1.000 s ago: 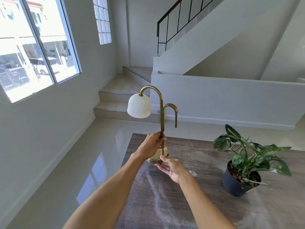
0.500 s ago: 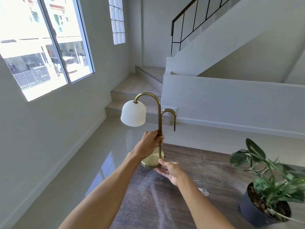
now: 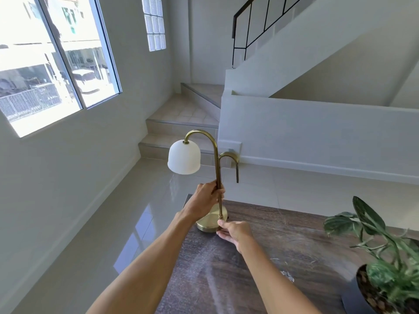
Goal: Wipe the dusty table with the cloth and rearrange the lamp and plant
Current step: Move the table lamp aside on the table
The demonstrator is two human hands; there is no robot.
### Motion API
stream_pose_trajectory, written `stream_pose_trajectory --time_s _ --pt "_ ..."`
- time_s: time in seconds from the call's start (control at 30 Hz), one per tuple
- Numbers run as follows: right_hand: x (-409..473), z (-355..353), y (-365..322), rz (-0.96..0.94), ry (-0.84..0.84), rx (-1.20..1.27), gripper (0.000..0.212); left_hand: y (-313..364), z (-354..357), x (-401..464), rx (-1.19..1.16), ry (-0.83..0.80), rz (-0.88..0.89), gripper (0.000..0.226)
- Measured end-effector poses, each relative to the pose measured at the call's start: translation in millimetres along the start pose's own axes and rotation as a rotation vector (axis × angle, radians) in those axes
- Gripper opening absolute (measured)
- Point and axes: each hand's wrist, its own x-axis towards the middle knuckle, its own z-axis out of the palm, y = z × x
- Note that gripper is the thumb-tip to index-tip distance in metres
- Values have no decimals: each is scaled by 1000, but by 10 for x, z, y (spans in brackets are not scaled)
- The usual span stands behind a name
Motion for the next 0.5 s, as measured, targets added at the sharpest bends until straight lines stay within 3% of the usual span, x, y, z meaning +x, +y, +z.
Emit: stream_pose_trajectory --time_s 0.2,0.5 --pt "87 45 12 -32 52 -14 14 -31 41 22 35 -14 11 12" --pt "203 66 36 -85 133 -35 28 -10 78 13 58 5 16 10"
